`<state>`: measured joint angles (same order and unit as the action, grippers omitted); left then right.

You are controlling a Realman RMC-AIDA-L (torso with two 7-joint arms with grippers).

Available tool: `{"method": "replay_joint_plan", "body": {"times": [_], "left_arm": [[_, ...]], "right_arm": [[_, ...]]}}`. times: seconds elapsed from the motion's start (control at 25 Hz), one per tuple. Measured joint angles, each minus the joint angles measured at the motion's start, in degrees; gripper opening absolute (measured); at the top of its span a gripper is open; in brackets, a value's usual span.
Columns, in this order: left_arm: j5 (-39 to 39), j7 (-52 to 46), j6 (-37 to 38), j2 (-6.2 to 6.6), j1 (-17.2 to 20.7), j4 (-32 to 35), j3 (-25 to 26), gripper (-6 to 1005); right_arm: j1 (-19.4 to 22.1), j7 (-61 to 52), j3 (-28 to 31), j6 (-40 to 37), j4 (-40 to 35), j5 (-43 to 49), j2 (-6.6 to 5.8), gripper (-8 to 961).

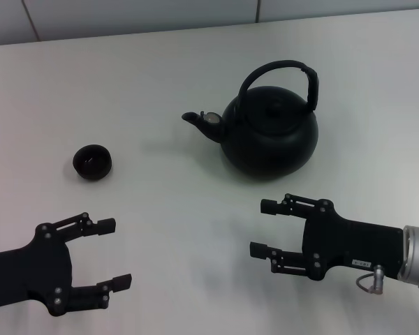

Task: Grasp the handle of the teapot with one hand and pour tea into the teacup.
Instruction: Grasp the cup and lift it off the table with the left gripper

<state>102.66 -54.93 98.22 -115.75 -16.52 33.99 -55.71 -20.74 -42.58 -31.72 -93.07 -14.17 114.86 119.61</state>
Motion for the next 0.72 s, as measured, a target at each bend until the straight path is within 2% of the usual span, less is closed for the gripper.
{"method": "replay_joint_plan", "body": {"times": [0.56,0.72], "left_arm": [[0.00,0.07,-0.05,-0.10,0.05,0.01,-0.01,840],[-0.26,0.82,-0.05,-0.85,0.10,0.11,0.49,840]], "right_arm": [[0.18,-0.11,0.00,-0.24,0.11,-0.08,-0.04,737],[0.08,-0.39,0.19,-0.22,0.17,-0.08,-0.01,737]]}}
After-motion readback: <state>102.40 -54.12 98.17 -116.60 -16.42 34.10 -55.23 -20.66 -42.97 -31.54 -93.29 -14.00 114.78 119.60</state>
